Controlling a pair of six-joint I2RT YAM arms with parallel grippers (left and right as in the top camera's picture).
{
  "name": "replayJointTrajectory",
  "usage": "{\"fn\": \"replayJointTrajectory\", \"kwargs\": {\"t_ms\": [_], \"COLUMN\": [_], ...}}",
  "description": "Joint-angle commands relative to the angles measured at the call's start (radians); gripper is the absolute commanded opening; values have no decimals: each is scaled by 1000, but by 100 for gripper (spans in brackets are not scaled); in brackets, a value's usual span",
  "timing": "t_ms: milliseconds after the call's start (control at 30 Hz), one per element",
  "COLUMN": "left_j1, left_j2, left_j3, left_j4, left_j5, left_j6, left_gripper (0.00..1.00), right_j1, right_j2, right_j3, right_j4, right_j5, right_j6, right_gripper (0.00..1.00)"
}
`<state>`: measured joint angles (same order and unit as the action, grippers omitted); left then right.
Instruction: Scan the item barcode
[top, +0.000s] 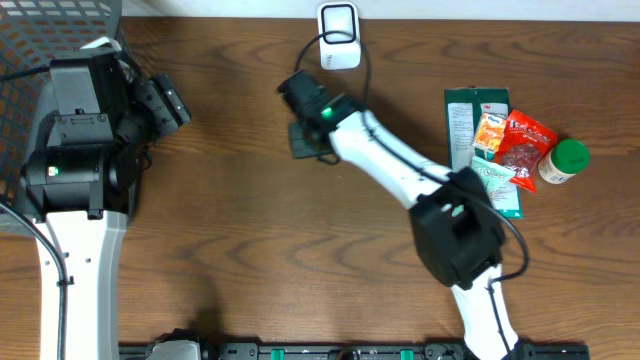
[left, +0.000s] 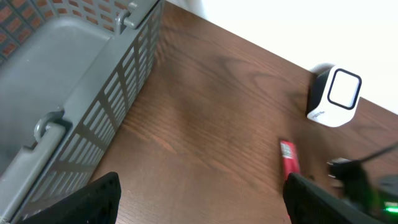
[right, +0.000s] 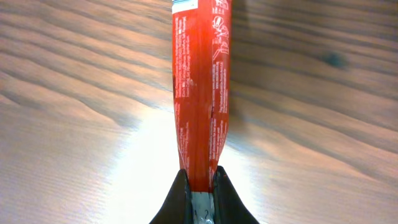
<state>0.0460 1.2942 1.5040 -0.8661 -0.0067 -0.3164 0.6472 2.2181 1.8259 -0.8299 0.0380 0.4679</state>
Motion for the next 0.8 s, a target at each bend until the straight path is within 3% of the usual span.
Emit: {"fn": "replayJointTrajectory", "kwargs": {"t_ms": [0, 167, 567, 767], "left_j1": [4, 4, 4, 4], "left_j2": [6, 6, 6, 6], "left_j3": [11, 11, 11, 11], "left_j4": [-2, -2, -2, -2], "left_j5": [-5, -5, -5, -5], "left_j6": [5, 5, 5, 5], "left_gripper": [84, 84, 84, 84], "right_j1": [-36, -64, 42, 131], "right_j2": [-19, -19, -19, -19], "right_j3": [-1, -1, -16, -145], "right_j4": [-60, -153, -223, -156], "right_j5": [-47, 57, 582, 796], "right_j6": [-133, -261, -244, -266], "right_gripper": [1, 1, 1, 1]}}
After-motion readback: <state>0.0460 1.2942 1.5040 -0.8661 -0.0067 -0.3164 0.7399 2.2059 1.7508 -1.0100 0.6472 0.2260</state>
